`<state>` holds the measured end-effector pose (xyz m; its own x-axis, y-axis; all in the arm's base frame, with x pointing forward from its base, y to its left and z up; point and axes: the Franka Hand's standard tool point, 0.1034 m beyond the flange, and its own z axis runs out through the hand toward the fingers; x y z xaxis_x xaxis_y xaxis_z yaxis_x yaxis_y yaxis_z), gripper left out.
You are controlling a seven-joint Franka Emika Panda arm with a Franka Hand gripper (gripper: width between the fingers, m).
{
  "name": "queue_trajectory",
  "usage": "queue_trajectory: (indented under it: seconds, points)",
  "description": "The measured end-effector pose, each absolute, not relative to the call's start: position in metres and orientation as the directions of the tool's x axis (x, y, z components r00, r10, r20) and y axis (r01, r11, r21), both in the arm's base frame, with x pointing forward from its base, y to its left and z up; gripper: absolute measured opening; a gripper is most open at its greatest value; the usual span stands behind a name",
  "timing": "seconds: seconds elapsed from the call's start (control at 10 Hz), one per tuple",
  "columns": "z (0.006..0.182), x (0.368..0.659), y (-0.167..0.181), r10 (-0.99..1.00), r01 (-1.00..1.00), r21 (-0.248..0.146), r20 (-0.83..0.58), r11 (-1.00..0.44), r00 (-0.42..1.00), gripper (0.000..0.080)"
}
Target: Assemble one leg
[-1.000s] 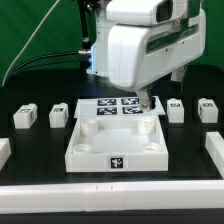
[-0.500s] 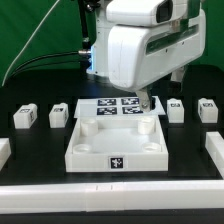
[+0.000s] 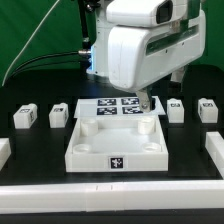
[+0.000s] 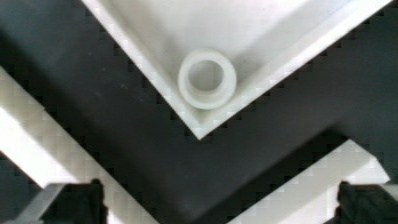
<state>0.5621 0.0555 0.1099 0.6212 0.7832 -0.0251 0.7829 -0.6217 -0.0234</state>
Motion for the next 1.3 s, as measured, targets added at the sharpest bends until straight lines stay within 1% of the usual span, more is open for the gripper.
queue_trajectory:
  seconds: [0.1,0.2,0.3,0.4,0.5,0.6,0.7,1.1,1.2,1.3]
  points:
    - [0.104,0.555,0.056,0.787,0.786,-0.027,-0.027,-0.617,0.616,0.0650]
    - [0.101,0.547,0.055,0.825,0.824,-0.029,-0.027,-0.565,0.565,0.0650]
    - [0.097,0.534,0.053,0.871,0.870,-0.029,-0.025,-0.492,0.491,0.0650]
    - [0.091,0.518,0.047,0.918,0.917,-0.038,-0.033,-0.397,0.395,0.0650]
    - [0.088,0.509,0.040,0.949,0.947,-0.054,-0.041,-0.316,0.314,0.0650]
    - [0.085,0.506,0.036,0.957,0.955,-0.062,-0.042,-0.290,0.288,0.0650]
    - [0.086,0.508,0.038,0.949,0.948,-0.058,-0.042,-0.314,0.312,0.0650]
    - [0.084,0.505,0.036,0.949,0.948,-0.061,-0.043,-0.313,0.311,0.0650]
    - [0.079,0.499,0.030,0.978,0.977,-0.034,-0.025,-0.209,0.208,0.0650]
    - [0.072,0.482,0.023,0.994,0.994,-0.033,-0.025,-0.108,0.107,0.0650]
